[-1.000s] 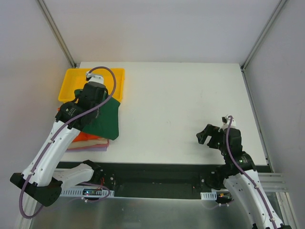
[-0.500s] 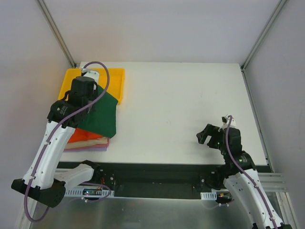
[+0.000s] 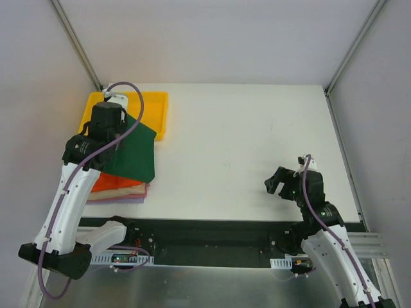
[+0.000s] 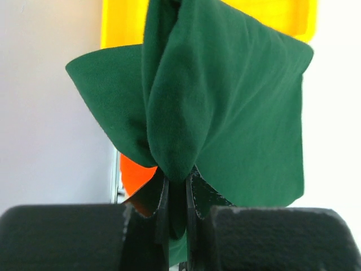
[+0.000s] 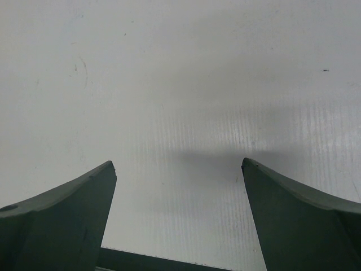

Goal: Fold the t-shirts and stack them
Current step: Put the neatly folded tshirt into the corner of the board with the left arm

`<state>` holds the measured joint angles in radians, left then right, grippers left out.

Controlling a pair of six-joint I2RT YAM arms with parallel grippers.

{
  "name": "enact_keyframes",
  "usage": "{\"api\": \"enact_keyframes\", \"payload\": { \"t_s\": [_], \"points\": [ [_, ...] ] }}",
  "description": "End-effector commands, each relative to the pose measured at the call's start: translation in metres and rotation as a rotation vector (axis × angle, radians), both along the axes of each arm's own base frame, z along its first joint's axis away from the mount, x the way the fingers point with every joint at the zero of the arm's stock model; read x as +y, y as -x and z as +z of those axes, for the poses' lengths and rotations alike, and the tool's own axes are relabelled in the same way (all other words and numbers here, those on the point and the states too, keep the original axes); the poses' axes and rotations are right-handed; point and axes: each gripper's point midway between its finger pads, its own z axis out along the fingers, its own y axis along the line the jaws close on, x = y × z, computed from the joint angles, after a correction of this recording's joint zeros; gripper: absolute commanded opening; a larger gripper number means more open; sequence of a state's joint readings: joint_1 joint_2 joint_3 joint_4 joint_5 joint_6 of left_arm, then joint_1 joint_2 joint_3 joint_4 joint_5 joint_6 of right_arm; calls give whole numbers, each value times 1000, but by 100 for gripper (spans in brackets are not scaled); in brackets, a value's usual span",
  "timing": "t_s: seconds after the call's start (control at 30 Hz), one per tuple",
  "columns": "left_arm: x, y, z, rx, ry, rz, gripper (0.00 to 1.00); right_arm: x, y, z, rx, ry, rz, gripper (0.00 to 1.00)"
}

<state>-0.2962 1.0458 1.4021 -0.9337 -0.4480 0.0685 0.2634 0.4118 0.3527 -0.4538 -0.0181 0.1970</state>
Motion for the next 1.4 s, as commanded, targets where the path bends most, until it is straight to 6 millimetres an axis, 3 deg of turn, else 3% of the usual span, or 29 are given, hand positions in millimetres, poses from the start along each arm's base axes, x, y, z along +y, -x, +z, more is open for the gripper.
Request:
{"api": "enact_keyframes", "payload": {
  "t_s": [0.0, 0.1, 0.17, 0.27, 0.37, 0.5, 0.67, 1.03, 1.27, 1.33, 1.37],
  "points": [
    [34, -8, -22, 19, -116, 90, 0, -1, -5, 2, -11, -3, -19, 96],
    [56, -18, -48, 75, -201, 112, 0, -2, -5, -1, -1, 1, -21, 96],
    [72, -21, -55, 108, -216, 145, 0, -2, -5, -2, 4, 1, -22, 96],
    [78, -34, -62, 115, -182, 106, 0, -1, -5, -2, 5, -1, -15, 96],
    [101, -38, -76, 169, -242, 129, 0, 0, -4, -3, 7, -6, -9, 96],
    [112, -38, -111, 211, -166, 113, 0, 0, -4, -1, -5, -5, -8, 96],
    [121, -28, -137, 226, -123, 98, 0, 0, -4, 1, -21, -12, -8, 96],
    [155, -22, -138, 241, -199, 112, 0, 0, -4, -1, -10, -6, -8, 96],
    [161, -23, -146, 275, -198, 143, 0, 0, -4, 0, -13, -7, -9, 96],
    [166, -22, -147, 274, -222, 158, 14, 0, -3, -1, -11, -7, -8, 96],
    [172, -21, -143, 261, -247, 195, 33, 0, -3, -1, -10, -6, -9, 96]
  ]
}}
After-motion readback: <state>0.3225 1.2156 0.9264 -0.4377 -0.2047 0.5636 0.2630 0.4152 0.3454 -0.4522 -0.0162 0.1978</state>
